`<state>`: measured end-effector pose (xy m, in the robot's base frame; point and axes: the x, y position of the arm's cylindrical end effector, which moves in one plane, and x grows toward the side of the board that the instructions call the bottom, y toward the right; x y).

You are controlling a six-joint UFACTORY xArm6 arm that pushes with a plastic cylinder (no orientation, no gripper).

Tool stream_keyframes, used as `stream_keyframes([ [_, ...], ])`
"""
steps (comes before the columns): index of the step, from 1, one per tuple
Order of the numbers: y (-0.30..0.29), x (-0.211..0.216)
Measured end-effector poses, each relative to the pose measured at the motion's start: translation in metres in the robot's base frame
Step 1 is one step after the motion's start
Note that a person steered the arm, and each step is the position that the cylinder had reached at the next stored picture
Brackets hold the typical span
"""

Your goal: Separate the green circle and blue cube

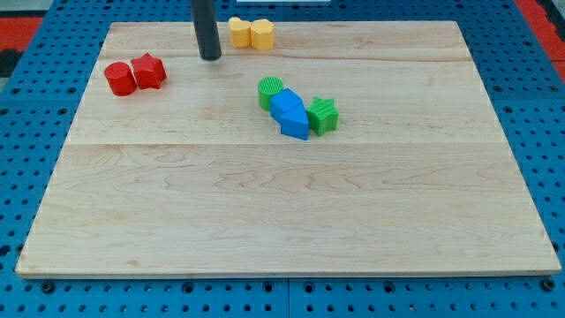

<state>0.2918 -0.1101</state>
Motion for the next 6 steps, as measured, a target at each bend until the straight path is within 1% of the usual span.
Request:
stream_keyframes([
  [1, 0.002, 0.014],
  [2, 0.042, 0.03],
  [3, 0.048, 0.034],
  [4, 0.078, 0.058],
  [6, 0.159, 0.095],
])
